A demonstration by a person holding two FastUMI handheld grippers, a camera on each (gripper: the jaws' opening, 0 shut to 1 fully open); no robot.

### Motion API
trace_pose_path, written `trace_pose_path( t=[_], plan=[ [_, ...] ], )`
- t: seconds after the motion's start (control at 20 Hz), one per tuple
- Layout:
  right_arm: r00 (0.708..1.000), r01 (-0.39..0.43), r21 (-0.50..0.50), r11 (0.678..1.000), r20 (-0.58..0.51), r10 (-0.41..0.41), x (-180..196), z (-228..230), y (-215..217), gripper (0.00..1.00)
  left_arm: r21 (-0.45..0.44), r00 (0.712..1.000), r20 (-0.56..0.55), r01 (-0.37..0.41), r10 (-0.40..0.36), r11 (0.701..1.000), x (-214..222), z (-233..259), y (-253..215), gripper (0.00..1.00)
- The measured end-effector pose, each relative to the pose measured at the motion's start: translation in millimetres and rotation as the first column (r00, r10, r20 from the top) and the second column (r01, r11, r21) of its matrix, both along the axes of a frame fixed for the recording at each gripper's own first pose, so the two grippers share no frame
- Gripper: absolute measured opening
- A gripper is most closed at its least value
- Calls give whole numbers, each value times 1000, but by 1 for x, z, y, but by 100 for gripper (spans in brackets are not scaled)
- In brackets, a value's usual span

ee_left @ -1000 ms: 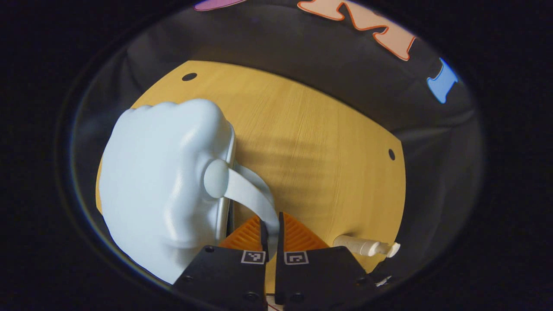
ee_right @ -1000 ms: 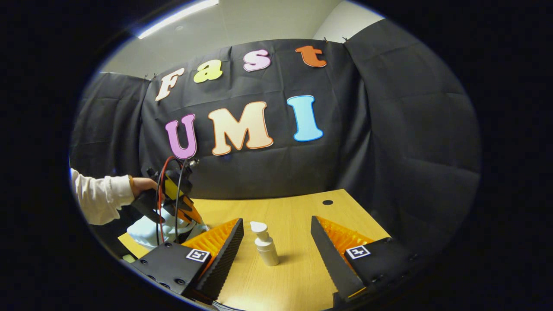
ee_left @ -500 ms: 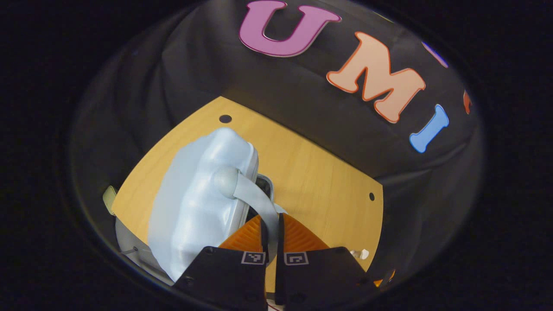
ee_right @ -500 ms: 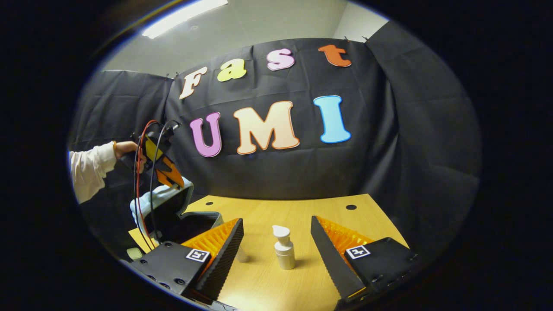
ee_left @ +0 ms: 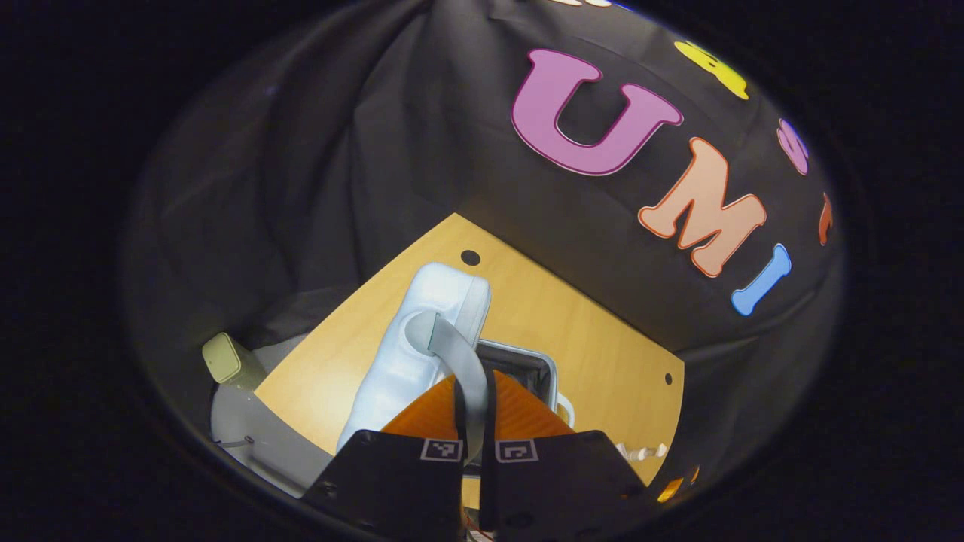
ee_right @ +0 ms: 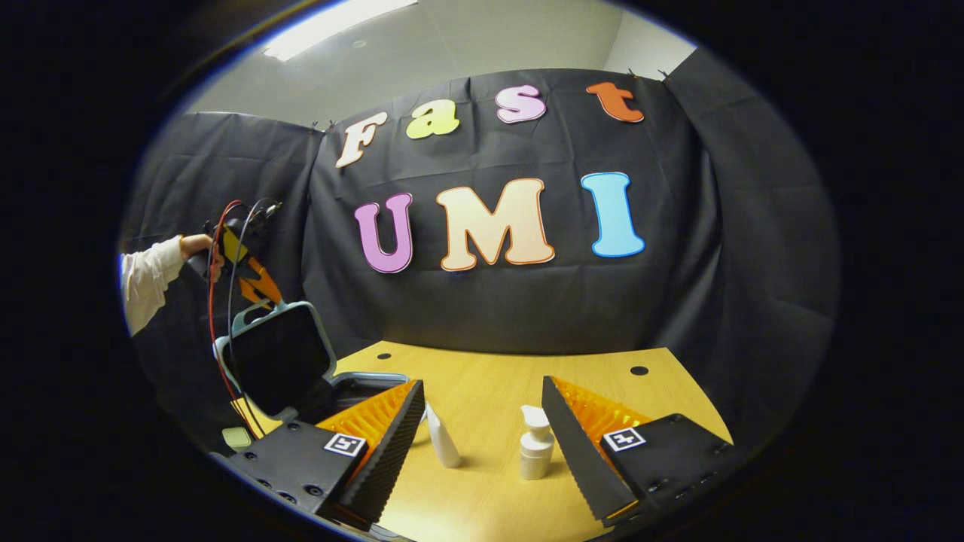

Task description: First open the suitcase, pack the skin care products into it, and then close the suitcase.

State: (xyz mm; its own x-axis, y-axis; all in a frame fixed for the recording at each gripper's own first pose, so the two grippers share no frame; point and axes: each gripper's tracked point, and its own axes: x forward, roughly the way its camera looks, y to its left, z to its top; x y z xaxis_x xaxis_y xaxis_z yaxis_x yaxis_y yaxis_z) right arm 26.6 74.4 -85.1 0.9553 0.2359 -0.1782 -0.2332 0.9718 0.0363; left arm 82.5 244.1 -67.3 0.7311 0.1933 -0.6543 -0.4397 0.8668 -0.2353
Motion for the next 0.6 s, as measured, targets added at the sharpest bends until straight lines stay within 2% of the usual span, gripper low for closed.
trace_pose_path(
  t=[0.3, 0.6],
  plan=[
    [999, 51, -80, 995, 20, -50, 6, -4, 59, 98, -64, 997, 15, 82, -81, 995, -8, -8, 68, 1],
    [995, 99, -67, 993, 16, -98, 3, -8, 95, 96, -108, 994, 34, 109, -106, 988, -13, -41, 132, 1]
  ],
)
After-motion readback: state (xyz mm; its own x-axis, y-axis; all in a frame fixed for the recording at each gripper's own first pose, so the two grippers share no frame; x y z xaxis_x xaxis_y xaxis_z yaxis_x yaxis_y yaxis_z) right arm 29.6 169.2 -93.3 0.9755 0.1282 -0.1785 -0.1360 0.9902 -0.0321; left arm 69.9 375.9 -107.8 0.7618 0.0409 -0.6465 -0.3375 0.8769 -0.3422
